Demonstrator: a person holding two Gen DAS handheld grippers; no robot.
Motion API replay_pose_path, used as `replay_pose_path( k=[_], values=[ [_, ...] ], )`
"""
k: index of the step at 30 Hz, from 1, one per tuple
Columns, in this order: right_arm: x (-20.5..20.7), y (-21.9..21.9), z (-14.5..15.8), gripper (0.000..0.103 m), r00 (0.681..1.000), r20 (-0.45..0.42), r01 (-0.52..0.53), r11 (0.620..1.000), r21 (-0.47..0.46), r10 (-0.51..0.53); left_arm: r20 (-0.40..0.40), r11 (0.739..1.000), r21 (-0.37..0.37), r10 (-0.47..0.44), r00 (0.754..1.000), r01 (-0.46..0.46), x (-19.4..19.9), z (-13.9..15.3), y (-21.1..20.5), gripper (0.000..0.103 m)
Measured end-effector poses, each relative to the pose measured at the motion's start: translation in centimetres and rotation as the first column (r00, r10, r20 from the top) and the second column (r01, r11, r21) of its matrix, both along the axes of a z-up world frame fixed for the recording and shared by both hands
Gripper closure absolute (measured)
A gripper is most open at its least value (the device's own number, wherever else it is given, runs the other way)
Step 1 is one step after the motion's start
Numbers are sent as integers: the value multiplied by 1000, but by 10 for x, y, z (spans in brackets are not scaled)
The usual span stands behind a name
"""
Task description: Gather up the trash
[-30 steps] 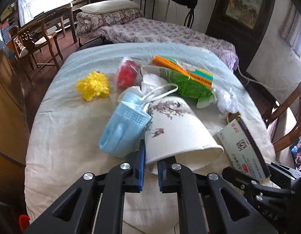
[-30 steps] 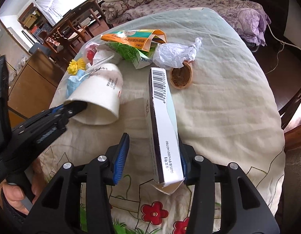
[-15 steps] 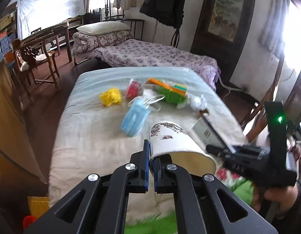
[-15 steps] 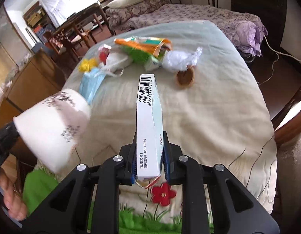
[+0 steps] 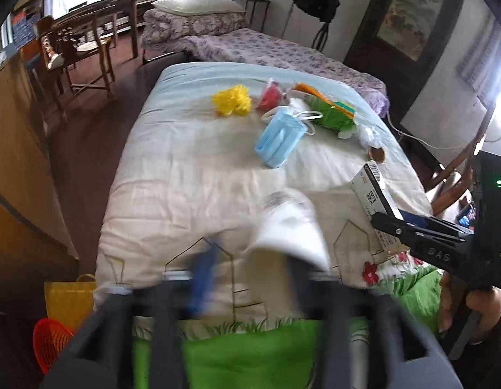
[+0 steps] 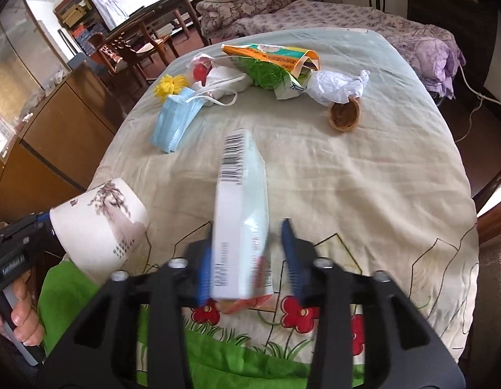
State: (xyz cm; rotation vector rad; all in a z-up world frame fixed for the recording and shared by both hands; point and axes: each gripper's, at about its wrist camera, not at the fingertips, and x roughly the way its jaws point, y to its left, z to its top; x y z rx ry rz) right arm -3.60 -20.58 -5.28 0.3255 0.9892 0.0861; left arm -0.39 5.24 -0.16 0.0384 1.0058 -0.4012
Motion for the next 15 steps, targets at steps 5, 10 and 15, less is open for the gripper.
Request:
replay_pose_path(
  k=[5,10,15],
  values=[
    [-1,-4,-1,42,1000,5,7,1000,31,-7,3,1000,-1,-24,1000,24,-7,9,2,17],
    [0,-4,-1,36,1000,2,12,999,37,-12,-46,996,-76,-59,997,55,-9,20,-1,9],
    [0,-7,-2,33,1000,3,17,998,55,-17,-78,988,-119,-105,991,96,-17,27,-4,8]
  ],
)
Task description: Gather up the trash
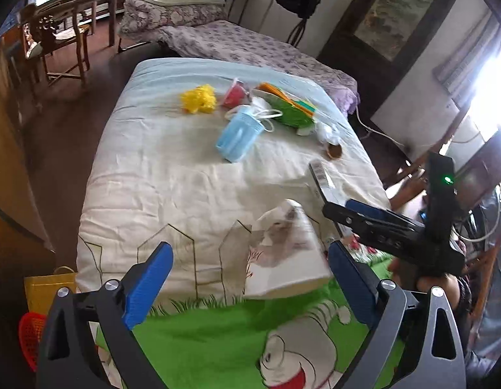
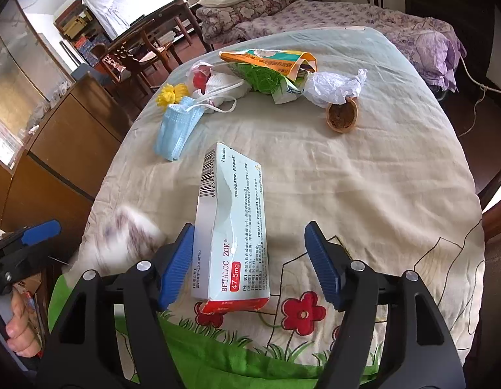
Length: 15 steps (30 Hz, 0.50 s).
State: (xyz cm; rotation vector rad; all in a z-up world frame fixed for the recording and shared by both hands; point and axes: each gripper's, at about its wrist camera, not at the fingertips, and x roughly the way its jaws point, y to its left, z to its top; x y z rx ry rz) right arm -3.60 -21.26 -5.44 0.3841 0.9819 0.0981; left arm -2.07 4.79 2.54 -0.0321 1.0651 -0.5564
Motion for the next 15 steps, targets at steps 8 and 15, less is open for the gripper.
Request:
replay_pose_path(
  k=[8,15],
  values=[
    [0,-3,0,32,1000,2,6,1000,13,-6,-57,999,-38,-23,998,21,-6,0,-14,7],
    [3,-2,-4,32,1000,-22,-10,1000,2,10,-162,998,-4,-63,985,64,-6,-27,-51,7]
  ],
)
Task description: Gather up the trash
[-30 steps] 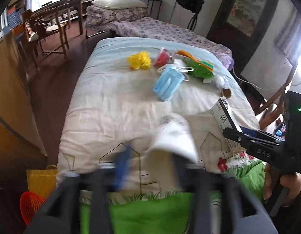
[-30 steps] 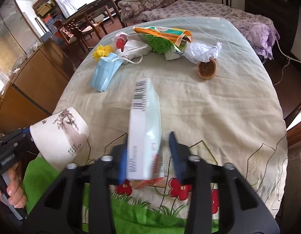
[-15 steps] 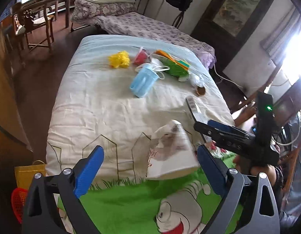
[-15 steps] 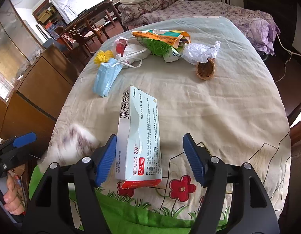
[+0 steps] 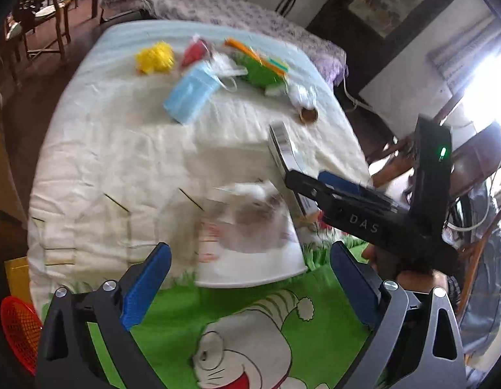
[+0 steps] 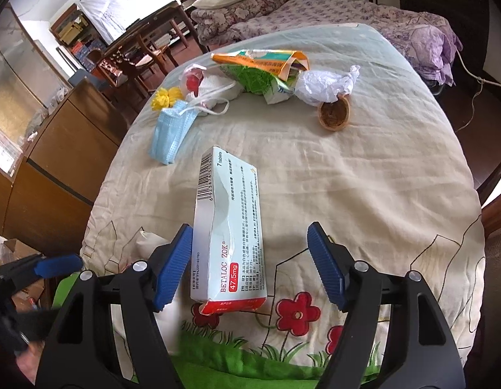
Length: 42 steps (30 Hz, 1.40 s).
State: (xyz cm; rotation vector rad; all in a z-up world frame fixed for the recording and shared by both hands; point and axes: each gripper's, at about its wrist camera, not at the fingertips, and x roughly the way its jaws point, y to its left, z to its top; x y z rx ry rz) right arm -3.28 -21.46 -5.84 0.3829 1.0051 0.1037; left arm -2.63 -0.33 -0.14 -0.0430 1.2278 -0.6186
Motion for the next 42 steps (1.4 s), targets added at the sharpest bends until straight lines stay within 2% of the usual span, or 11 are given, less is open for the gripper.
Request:
replay_pose_path(
  k=[4,9,11,12,15,18,21,33,35,37,42],
  values=[
    [9,8,-10,33,998,-64,-25,999,-40,22,-27,1000,12,0,1000,0,-2,-10,-6,7],
    [12,16,-12,31,996,-82,-49,994,-98,41,-34,999,36,12,999,-11,-1,-13,-7,7],
    [9,14,-10,45,997,-76,-24,990,-136,14,-30,999,35,11,999,-10,-1,-12,-8,7],
    [9,14,-10,61,997,-78,-12,987,-160,-1,-28,999,38,13,1000,-12,-1,-12,-8,7],
    [5,4,-5,61,998,-54,17,992,-127,-24,-25,999,40,19,1000,-18,-2,-10,-8,7],
    [-5,-10,5,61,995,-6,100,988,-120,-102,-19,999,39,20,1000,-19,-2,-7,-7,7],
    [-8,-20,6,61,988,0,151,981,-120,-152,-22,999,48,24,999,-23,1,-8,-13,7],
    [-2,-30,-2,60,984,-39,173,983,-65,-176,-76,982,177,80,994,-66,22,-43,-48,7],
    [0,-30,-3,60,984,-42,171,983,-64,-174,-83,979,195,82,993,-64,23,-49,-49,11],
    [1,-30,-3,60,984,-43,171,983,-64,-174,-95,974,218,80,992,-58,23,-54,-49,22],
    [1,-27,-5,59,984,-48,169,983,-69,-172,-40,974,221,68,997,-57,16,-50,-43,25]
  ],
)
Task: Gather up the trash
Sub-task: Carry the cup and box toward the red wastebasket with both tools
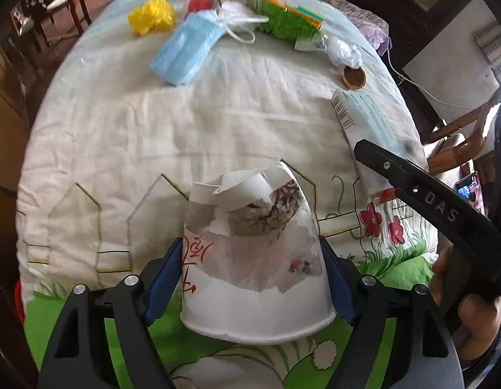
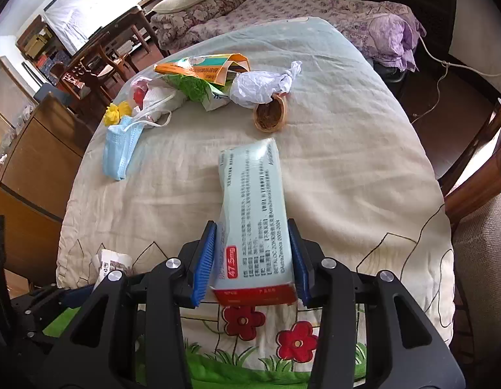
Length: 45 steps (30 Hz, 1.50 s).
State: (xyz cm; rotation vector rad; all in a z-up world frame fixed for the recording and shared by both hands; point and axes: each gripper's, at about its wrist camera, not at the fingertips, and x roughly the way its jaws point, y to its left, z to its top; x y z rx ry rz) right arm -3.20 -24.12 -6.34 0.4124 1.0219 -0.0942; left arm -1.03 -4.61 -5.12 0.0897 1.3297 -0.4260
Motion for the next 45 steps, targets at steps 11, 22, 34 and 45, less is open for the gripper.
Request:
replay_pose_path(
  k=[11,22,34,45],
  values=[
    [3,9,0,31,1000,-22,-19,997,-75,17,178,995,-35,97,979,-92,-15,59,61,24],
    [21,21,-4,35,995,-90,-66,977,-205,48,231,981,-66,191,954,-181,-29,71,122,24],
    [-2,40,16,59,993,16,-110,982,-156,114,211,961,-126,268,940,-246,-33,72,165,24],
    [-21,132,54,59,936,68,-335,934,-124,345,228,936,-148,347,910,-320,-51,80,216,24]
  ],
)
